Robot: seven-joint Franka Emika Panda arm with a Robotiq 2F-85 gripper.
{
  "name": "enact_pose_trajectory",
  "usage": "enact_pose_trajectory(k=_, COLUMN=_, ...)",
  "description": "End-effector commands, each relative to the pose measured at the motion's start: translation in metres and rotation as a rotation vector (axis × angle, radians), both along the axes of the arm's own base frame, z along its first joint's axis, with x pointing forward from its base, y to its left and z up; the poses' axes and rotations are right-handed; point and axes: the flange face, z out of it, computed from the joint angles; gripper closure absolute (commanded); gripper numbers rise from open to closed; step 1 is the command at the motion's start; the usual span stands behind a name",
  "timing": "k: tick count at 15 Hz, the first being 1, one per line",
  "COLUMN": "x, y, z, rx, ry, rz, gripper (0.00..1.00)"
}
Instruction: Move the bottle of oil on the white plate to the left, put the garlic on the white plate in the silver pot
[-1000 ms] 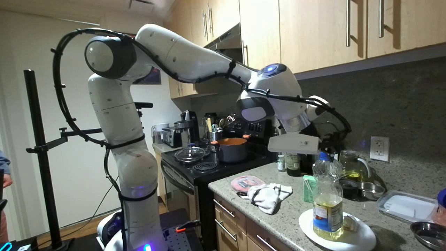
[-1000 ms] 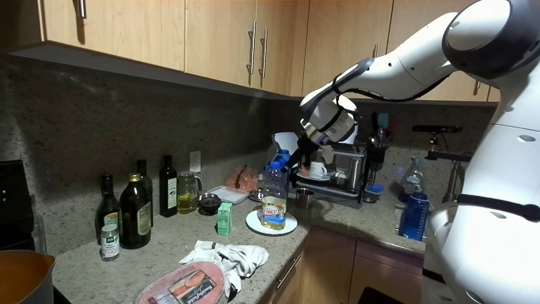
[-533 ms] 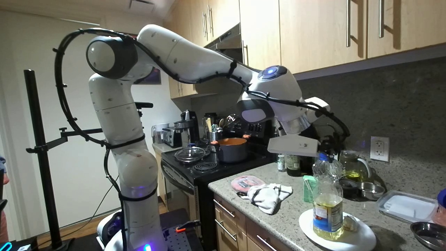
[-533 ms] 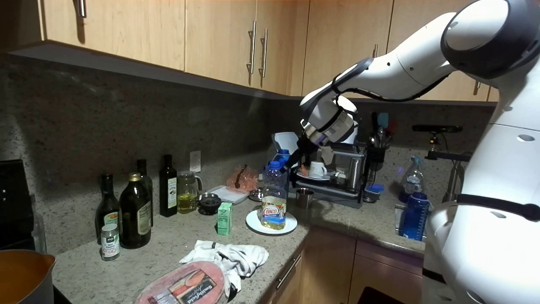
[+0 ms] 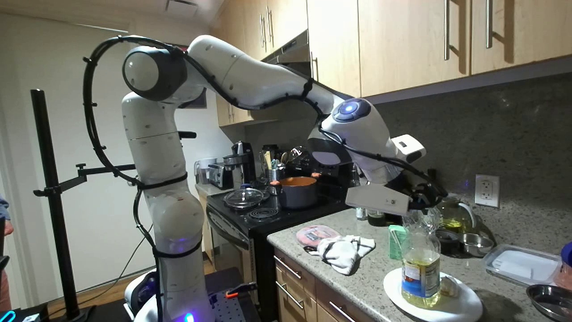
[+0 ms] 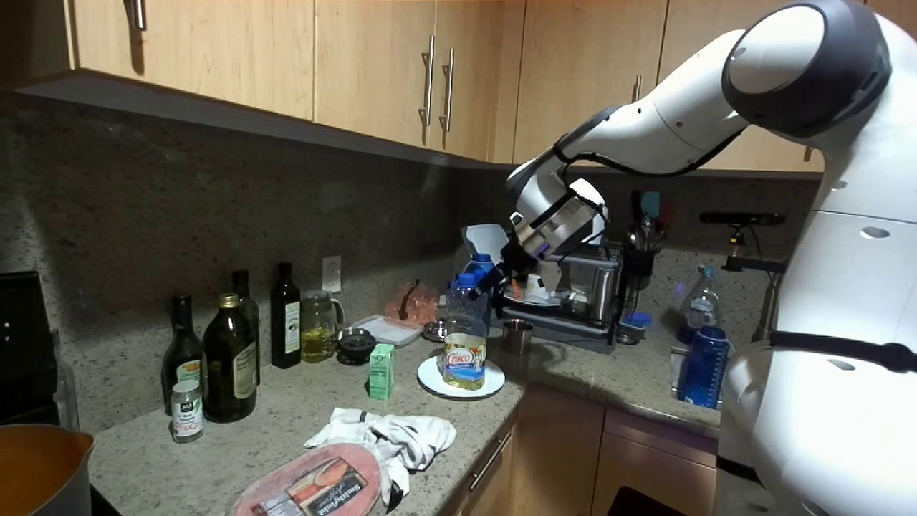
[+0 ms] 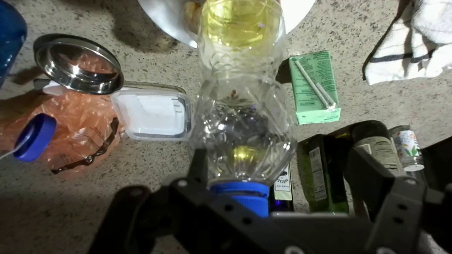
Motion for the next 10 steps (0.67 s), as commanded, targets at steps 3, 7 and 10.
enact_pose_trajectory(k=3, x=0.01, y=-0.015, z=-0.004, rx=-0.015, ry=-0.028, rz=-0.009, gripper=0.0)
enact_pose_trajectory(k=7, x=0.009, y=-0.026, z=0.003, rx=-0.034, ry=-0.041, rz=-0.026, gripper=0.0)
enact_pose_trajectory(k=10, x=0.005, y=-0.028, z=0.01, rx=-0.043, ry=-0.045, rz=-0.039, gripper=0.0)
